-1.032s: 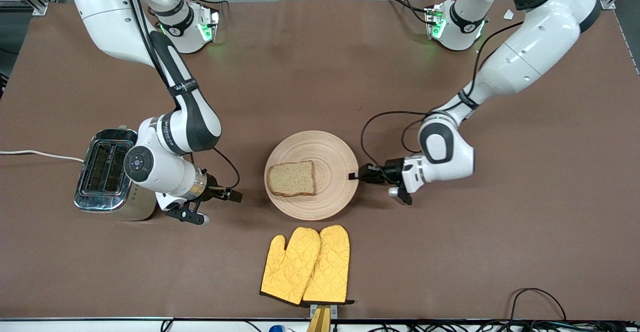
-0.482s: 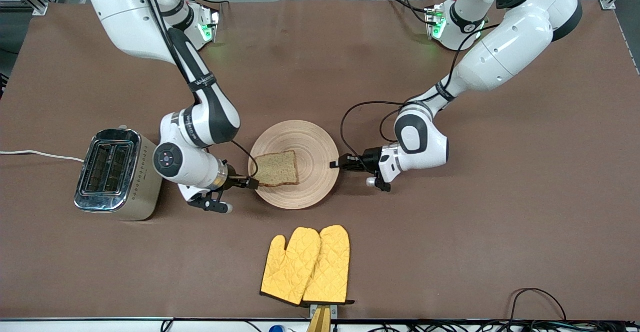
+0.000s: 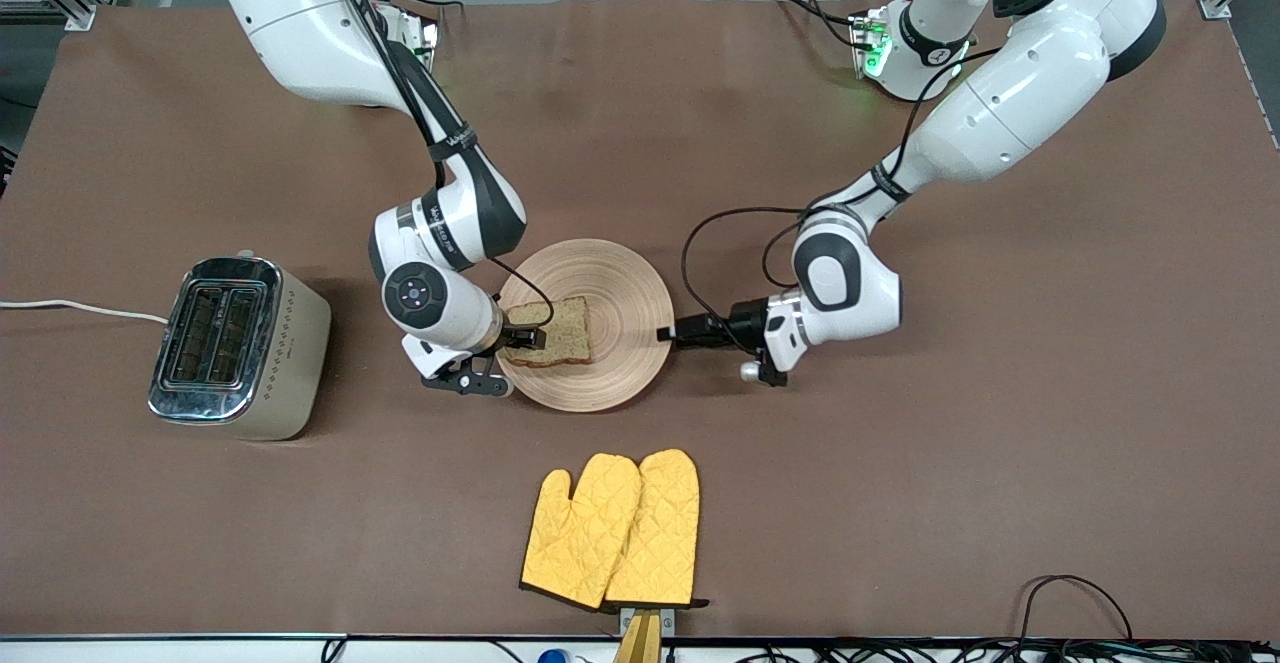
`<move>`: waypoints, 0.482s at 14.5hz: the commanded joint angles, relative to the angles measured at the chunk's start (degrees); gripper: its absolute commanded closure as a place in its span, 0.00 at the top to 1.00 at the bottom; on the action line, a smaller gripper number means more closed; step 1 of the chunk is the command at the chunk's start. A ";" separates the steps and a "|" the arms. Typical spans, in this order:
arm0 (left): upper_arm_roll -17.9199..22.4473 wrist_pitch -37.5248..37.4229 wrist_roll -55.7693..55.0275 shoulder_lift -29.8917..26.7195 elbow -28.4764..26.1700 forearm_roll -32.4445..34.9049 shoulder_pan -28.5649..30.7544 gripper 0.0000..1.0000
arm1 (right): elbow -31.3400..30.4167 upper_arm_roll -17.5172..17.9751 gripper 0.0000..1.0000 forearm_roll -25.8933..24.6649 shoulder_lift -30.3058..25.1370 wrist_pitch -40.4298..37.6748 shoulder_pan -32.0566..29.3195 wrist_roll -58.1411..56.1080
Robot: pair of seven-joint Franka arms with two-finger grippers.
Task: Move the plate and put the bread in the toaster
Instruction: 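Grasp the bread slice with the right gripper while the left gripper withdraws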
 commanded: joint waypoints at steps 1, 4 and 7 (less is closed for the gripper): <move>3.39 -0.51 -2.46 -3.26 1.29 -0.58 1.12 1.00 | -0.75 -0.88 0.78 -2.20 -0.55 -0.47 1.61 0.89; 6.73 -0.51 -3.25 -5.11 3.40 -0.58 2.09 1.00 | -0.32 -0.88 0.61 -2.20 -0.46 -0.47 1.17 1.07; 10.68 -0.59 -4.48 -6.51 5.95 0.20 2.09 1.00 | -0.31 -0.88 0.55 -2.20 -0.19 0.24 0.91 1.24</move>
